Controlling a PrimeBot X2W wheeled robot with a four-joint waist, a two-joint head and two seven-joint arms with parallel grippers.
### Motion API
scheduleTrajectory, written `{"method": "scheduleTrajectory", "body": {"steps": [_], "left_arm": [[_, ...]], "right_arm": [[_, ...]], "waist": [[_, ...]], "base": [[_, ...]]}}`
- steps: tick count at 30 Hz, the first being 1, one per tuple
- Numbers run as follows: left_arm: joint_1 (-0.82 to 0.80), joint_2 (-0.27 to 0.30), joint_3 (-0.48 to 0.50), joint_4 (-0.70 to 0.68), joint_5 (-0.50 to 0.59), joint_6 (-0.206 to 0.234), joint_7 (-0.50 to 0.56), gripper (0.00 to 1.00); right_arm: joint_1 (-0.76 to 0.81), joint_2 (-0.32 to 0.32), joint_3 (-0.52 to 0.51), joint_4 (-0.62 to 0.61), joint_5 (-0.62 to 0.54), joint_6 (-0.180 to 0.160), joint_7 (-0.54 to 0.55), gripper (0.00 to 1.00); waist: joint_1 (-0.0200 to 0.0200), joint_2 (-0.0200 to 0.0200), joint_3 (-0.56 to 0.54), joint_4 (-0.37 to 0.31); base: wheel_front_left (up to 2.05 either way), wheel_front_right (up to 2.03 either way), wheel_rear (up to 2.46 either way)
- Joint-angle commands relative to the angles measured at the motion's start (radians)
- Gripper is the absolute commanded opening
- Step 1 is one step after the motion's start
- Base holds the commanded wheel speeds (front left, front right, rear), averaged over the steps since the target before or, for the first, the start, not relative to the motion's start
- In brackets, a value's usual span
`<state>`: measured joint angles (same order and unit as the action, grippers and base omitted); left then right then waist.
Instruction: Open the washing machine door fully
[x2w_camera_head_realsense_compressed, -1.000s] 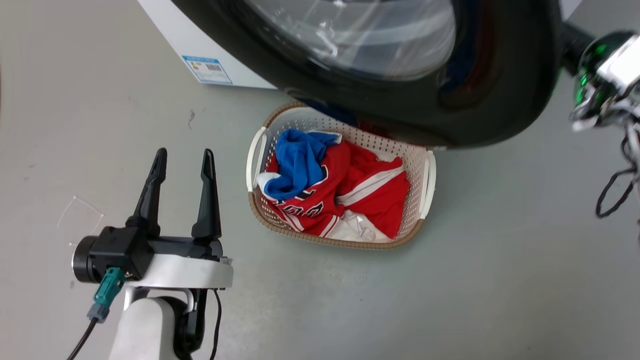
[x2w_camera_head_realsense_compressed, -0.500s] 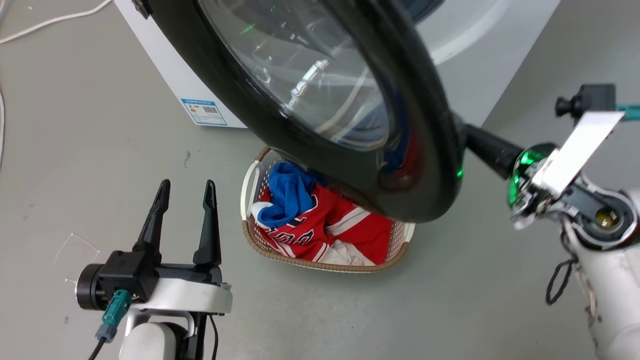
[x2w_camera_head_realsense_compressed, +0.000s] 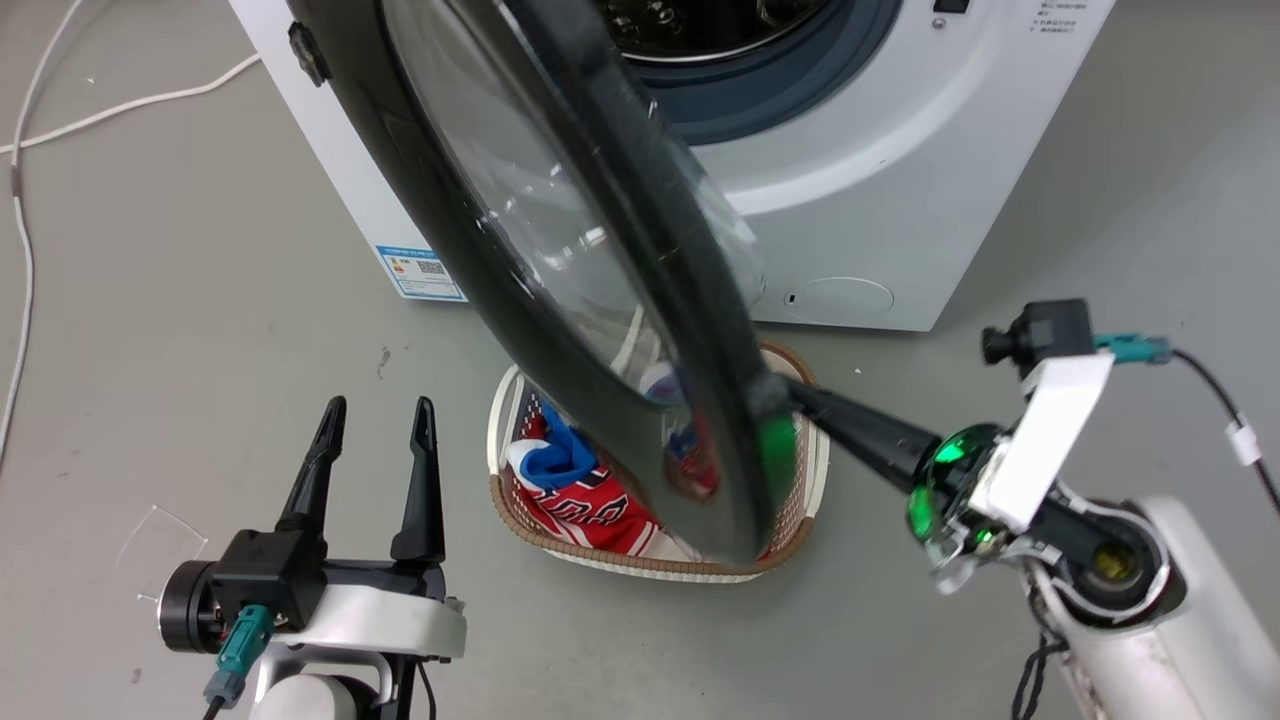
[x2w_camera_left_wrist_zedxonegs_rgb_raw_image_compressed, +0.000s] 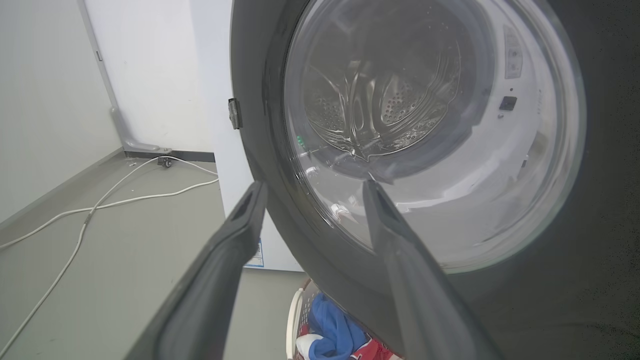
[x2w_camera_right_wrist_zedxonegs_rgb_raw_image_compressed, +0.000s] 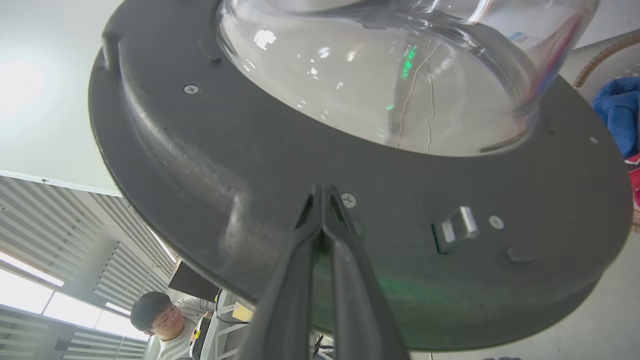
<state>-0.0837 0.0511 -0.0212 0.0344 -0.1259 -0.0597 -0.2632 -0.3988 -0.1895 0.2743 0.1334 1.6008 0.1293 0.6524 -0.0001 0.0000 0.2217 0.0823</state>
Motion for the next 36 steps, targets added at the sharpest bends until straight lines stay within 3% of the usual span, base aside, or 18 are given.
{"method": "scheduleTrajectory", "body": {"steps": [1,15,23,32,36], "left_arm": [[0.01,-0.001,0.001,0.0,0.005,0.004,-0.003,1.0],[0.046,-0.001,-0.002,0.006,0.012,0.015,-0.002,1.0],[0.079,-0.001,0.003,0.011,0.017,0.02,-0.003,1.0],[0.12,-0.002,0.002,0.014,0.027,0.025,-0.002,1.0],[0.139,-0.001,-0.004,0.017,0.032,0.029,-0.002,1.0]], "right_arm": [[0.025,0.01,0.012,-0.007,0.002,0.003,0.007,0.0],[0.133,0.084,0.075,-0.011,0.002,0.002,0.001,0.0],[0.198,0.098,0.046,-0.018,0.023,0.002,-0.03,0.0],[0.29,0.121,-0.079,-0.105,-0.011,0.002,-0.234,0.0],[0.336,0.122,-0.12,-0.163,-0.102,0.002,-0.377,0.0]], "waist": [[0.0001,0.0,-0.006,0.002],[0.0001,0.0,-0.055,0.009],[0.0001,0.0,-0.102,-0.003],[0.0001,0.0,-0.162,-0.026],[0.0001,0.0,-0.194,-0.031]], "base": [[0.0,0.0,0.0],[0.0,0.0,0.0],[0.0,0.0,0.0],[0.0,0.0,0.0],[0.0,0.0,0.0]]}}
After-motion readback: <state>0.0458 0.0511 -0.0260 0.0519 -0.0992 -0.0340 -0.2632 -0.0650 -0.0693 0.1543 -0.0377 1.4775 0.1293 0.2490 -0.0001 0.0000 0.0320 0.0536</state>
